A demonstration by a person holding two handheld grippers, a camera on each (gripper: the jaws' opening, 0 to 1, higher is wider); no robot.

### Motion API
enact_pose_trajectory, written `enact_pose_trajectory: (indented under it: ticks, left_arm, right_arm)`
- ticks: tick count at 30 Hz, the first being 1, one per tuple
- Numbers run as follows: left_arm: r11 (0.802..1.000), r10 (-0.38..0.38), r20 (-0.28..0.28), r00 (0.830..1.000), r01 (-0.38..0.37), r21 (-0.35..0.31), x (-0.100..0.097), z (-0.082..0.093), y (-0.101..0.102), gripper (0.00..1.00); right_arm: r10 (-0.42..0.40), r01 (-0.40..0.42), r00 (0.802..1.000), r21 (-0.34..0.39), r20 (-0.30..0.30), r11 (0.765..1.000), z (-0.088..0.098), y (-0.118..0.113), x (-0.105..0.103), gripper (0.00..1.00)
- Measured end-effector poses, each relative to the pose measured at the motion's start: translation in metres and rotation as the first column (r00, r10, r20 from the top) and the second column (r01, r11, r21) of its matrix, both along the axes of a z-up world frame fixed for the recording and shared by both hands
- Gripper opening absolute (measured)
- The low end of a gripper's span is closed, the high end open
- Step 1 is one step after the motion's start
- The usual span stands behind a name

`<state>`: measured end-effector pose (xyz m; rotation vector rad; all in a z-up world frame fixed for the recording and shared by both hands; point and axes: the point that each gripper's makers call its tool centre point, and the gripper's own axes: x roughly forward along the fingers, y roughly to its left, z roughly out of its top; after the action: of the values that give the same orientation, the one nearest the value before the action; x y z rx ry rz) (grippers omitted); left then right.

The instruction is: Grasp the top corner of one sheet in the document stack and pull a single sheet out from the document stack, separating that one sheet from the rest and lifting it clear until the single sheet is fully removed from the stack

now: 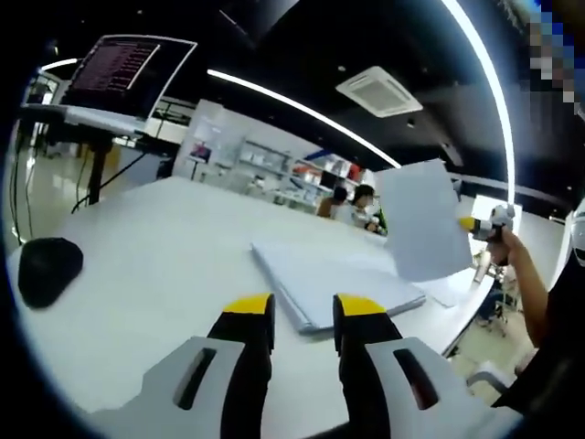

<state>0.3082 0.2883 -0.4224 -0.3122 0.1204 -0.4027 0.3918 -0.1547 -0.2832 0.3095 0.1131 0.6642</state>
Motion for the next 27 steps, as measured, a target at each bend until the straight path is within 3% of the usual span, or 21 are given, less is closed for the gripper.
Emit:
enact_pose_trajectory:
  ticks: [4,6,9,13,18,21,24,27]
  left_arm:
    - [1.0,0.007,-0.009,1.0,-0.007,0.004,0.001,-0.004,0.004,0.26]
    - [1.0,0.005,-0.008,1.0,-0.005,0.004,0.001,-0.004,0.004,0.25]
    - [1.0,0.001,-0.003,1.0,-0.001,0.001,0.002,-0.002,0.003,0.24]
    - [1.0,-0.004,-0.004,1.0,0.004,0.0,0.005,-0.003,0.001,0.24]
    - [1.0,-0.012,-0.009,1.0,0.012,0.002,0.005,-0.004,-0.001,0.24]
    - [1.0,-0.013,-0.012,1.0,0.013,0.003,0.005,-0.005,-0.001,0.24]
    - [1.0,-0.017,-0.009,1.0,0.017,-0.006,0.004,-0.005,-0.001,0.24]
    - [1.0,-0.016,-0.01,1.0,0.016,-0.004,0.003,-0.006,-0.001,0.24]
  right_arm:
    - [0.001,0.002,0.999,0.064,-0.045,0.998,0.004,-0.03,-0.001,0.02]
    - [0.019,-0.008,0.997,0.138,-0.08,0.99,0.006,-0.044,0.0,0.02]
    - [0.066,-0.021,0.985,0.273,-0.158,0.962,0.004,-0.067,0.004,0.02]
    - [0.093,-0.005,0.969,0.363,-0.227,0.932,-0.013,-0.082,0.012,0.02]
    - [0.069,0.054,0.931,0.32,-0.36,0.946,-0.059,-0.095,0.024,0.02]
    - [-0.002,0.122,0.9,0.247,-0.436,0.961,-0.091,-0.107,0.035,0.02]
    - [-0.13,0.169,0.87,0.04,-0.475,0.985,-0.123,-0.116,0.043,0.02]
    - [-0.18,0.164,0.863,-0.075,-0.473,0.984,-0.136,-0.111,0.045,0.02]
